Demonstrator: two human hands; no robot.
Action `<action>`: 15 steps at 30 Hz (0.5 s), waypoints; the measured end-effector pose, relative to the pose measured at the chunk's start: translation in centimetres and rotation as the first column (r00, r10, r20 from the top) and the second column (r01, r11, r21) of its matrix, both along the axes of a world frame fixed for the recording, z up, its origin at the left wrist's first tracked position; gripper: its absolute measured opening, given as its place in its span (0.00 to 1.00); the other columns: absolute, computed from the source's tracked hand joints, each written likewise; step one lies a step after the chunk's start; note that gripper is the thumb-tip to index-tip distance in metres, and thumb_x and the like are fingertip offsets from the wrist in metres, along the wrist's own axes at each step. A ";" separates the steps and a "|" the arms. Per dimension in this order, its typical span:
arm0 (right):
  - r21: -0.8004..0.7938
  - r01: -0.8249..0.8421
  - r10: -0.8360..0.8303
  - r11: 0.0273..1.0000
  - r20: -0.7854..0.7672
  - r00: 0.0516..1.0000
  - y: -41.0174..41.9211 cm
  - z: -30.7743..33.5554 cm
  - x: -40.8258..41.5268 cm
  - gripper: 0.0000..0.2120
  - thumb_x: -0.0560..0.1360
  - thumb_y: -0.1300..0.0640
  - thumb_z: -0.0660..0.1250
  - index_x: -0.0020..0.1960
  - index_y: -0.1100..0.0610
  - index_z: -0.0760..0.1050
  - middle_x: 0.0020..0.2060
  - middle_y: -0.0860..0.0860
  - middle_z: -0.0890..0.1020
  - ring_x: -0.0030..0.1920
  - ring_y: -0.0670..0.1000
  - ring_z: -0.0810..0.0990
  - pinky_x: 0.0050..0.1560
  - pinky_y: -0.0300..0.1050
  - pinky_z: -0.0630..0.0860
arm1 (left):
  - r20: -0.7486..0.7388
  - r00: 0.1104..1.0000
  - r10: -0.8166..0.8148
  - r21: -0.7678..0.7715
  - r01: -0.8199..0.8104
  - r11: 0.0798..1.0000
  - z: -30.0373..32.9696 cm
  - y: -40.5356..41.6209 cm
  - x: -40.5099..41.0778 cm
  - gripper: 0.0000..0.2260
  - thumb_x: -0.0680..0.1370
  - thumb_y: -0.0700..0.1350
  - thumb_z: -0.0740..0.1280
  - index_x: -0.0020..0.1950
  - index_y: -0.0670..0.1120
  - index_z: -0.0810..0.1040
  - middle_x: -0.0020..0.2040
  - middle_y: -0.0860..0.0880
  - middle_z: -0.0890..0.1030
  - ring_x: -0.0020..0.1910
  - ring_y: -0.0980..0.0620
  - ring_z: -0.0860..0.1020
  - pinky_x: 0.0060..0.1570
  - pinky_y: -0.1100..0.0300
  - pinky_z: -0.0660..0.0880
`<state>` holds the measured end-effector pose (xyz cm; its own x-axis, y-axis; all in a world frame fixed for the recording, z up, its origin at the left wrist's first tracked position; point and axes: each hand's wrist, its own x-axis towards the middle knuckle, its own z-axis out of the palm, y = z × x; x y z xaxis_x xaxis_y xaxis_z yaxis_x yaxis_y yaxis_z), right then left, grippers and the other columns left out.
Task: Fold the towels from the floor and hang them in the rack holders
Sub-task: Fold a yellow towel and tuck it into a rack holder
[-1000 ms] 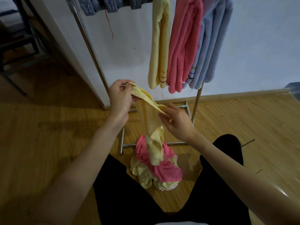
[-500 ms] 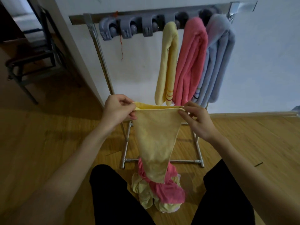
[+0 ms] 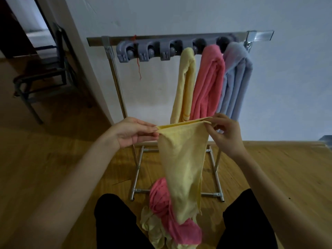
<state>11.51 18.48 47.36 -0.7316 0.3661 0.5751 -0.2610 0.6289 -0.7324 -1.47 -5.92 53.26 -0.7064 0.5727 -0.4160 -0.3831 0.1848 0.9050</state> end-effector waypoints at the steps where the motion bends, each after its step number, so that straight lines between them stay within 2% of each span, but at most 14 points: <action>1: 0.005 0.006 -0.006 1.000 -0.002 1.000 0.0 0.2 0.2 0.09 0.72 0.70 0.69 0.48 0.59 0.83 0.39 0.51 0.80 0.37 0.46 0.77 0.38 0.37 0.76 | 0.024 1.000 0.014 0.018 -0.014 1.000 -0.4 0.1 0.0 0.15 0.66 0.32 0.72 0.51 0.33 0.80 0.42 0.37 0.84 0.41 0.46 0.85 0.35 0.61 0.81; 3: 0.031 -0.001 0.001 1.000 0.000 1.000 0.0 0.4 0.6 0.10 0.71 0.70 0.69 0.47 0.59 0.83 0.39 0.52 0.80 0.38 0.48 0.78 0.38 0.36 0.75 | -0.004 1.000 0.019 -0.019 -0.019 1.000 -1.2 0.4 0.0 0.13 0.68 0.31 0.72 0.52 0.32 0.79 0.42 0.37 0.84 0.41 0.45 0.85 0.34 0.61 0.80; 5: 0.067 -0.043 0.042 0.997 0.016 0.999 -0.1 0.4 1.0 0.10 0.71 0.70 0.68 0.48 0.59 0.83 0.39 0.50 0.79 0.37 0.45 0.76 0.38 0.31 0.73 | -0.191 0.981 -0.030 -0.178 -0.004 0.984 -1.9 0.8 0.4 0.10 0.70 0.32 0.72 0.51 0.32 0.80 0.40 0.37 0.84 0.39 0.45 0.85 0.33 0.61 0.80; 7: 0.092 -0.075 0.072 0.993 0.037 0.997 -0.1 0.1 1.2 0.09 0.72 0.69 0.69 0.48 0.59 0.83 0.39 0.51 0.79 0.36 0.45 0.76 0.38 0.30 0.72 | -0.446 0.886 -0.127 -0.360 -0.047 0.932 -2.4 1.2 0.8 0.05 0.72 0.33 0.72 0.46 0.34 0.80 0.35 0.40 0.84 0.34 0.48 0.84 0.32 0.59 0.81; 9: 0.102 -0.071 0.066 0.992 0.052 0.996 0.1 -0.2 1.4 0.08 0.71 0.69 0.70 0.48 0.60 0.83 0.40 0.54 0.81 0.36 0.47 0.78 0.39 0.33 0.75 | -0.636 0.741 -0.215 -0.454 -0.135 0.881 -2.5 1.4 1.0 0.02 0.72 0.36 0.72 0.41 0.39 0.80 0.32 0.44 0.83 0.31 0.50 0.83 0.35 0.56 0.82; 13: 0.058 -0.018 0.016 0.998 0.039 0.999 0.9 -0.4 1.5 0.08 0.71 0.69 0.71 0.46 0.59 0.82 0.40 0.52 0.81 0.37 0.51 0.79 0.40 0.40 0.77 | -0.785 0.577 -0.226 -0.418 -0.223 0.881 -1.7 1.6 1.3 0.07 0.71 0.41 0.72 0.34 0.44 0.77 0.31 0.47 0.81 0.30 0.50 0.81 0.34 0.56 0.80; 15: 0.042 0.025 -0.025 0.999 0.013 1.000 1.1 -0.1 1.3 0.07 0.71 0.68 0.71 0.46 0.59 0.79 0.39 0.50 0.80 0.38 0.51 0.79 0.40 0.45 0.78 | -0.853 0.478 -0.210 -0.367 -0.262 0.893 -1.3 2.0 1.5 0.10 0.71 0.42 0.72 0.31 0.47 0.74 0.30 0.48 0.77 0.31 0.51 0.77 0.34 0.56 0.77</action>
